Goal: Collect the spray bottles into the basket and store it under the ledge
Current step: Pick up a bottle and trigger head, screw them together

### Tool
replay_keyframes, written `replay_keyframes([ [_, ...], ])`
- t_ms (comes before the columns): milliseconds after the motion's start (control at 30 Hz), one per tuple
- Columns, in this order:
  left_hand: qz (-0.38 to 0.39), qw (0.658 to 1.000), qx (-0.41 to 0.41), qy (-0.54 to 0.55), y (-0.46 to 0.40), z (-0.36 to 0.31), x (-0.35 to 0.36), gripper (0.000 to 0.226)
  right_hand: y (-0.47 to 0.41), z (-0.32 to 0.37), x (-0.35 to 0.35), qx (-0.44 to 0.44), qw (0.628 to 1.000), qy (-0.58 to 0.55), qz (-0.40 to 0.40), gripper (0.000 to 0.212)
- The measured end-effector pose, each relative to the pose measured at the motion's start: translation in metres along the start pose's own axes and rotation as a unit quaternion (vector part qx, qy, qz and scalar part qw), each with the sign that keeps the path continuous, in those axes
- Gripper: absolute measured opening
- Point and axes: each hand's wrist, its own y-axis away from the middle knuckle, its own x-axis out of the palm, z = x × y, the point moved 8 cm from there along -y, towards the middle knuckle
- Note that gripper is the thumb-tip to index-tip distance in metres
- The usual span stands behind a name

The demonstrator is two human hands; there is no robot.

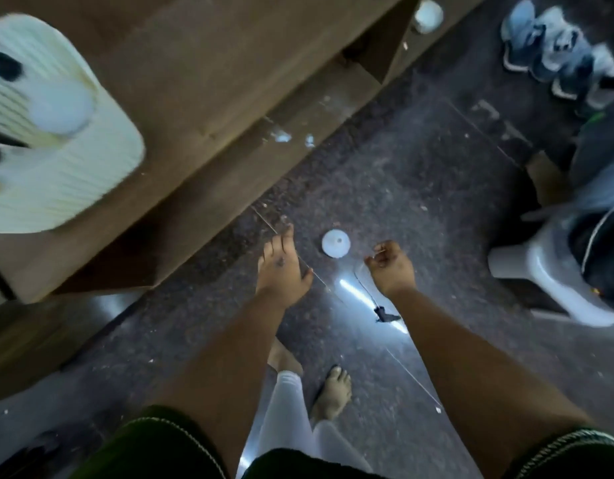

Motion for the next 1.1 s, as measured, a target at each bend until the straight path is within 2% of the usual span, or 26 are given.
replay_keyframes([
  [167,0.086,0.995,-0.034,0.03,-0.022,-0.016,0.098,0.099,-0.02,-0.135,-0.008,0.107,0.994,0.025,-0.014,0.032],
  [333,0.137,0.989,-0.047,0.021,-0.057,-0.003,0.182,0.097,-0.043,-0.243,0.026,0.195,0.979,0.054,0.012,0.042],
  [500,0.133,0.99,-0.048,0.018,-0.102,0.014,0.24,0.095,-0.064,-0.316,0.083,0.253,0.967,0.034,0.022,0.05],
  [633,0.106,0.993,-0.039,0.044,-0.137,0.014,0.271,0.095,-0.072,-0.359,0.123,0.321,0.947,-0.023,-0.013,0.058],
  [700,0.089,0.995,-0.029,0.043,-0.154,0.012,0.283,0.096,-0.082,-0.388,0.147,0.388,0.912,-0.119,-0.052,0.067],
  [767,0.072,0.995,-0.036,0.06,-0.171,0.014,0.294,0.097,-0.104,-0.44,0.176,0.447,0.863,-0.208,-0.108,0.096],
  [800,0.068,0.994,-0.041,0.07,-0.178,0.014,0.299,0.095,-0.109,-0.451,0.187,0.47,0.839,-0.245,-0.125,0.104],
  [833,0.066,0.994,-0.042,0.076,-0.185,0.013,0.304,0.091,-0.109,-0.45,0.193,0.485,0.827,-0.262,-0.11,0.103],
  [900,0.054,0.995,-0.024,0.079,-0.194,0.009,0.309,0.079,-0.105,-0.415,0.184,0.481,0.812,-0.309,-0.12,0.088],
  [933,0.045,0.995,-0.013,0.083,-0.197,0.007,0.311,0.071,-0.11,-0.421,0.185,0.487,0.807,-0.307,-0.129,0.085],
  [1033,0.025,0.995,0.006,0.097,-0.203,0.002,0.312,0.054,-0.149,-0.477,0.227,0.466,0.809,-0.353,-0.052,0.091],
  [1067,0.026,0.995,0.015,0.097,-0.204,0.0,0.312,0.052,-0.155,-0.481,0.233,0.459,0.804,-0.375,-0.044,0.084],
  [1100,0.029,0.995,0.027,0.091,-0.205,-0.003,0.312,0.05,-0.16,-0.484,0.237,0.446,0.796,-0.407,-0.043,0.069],
])
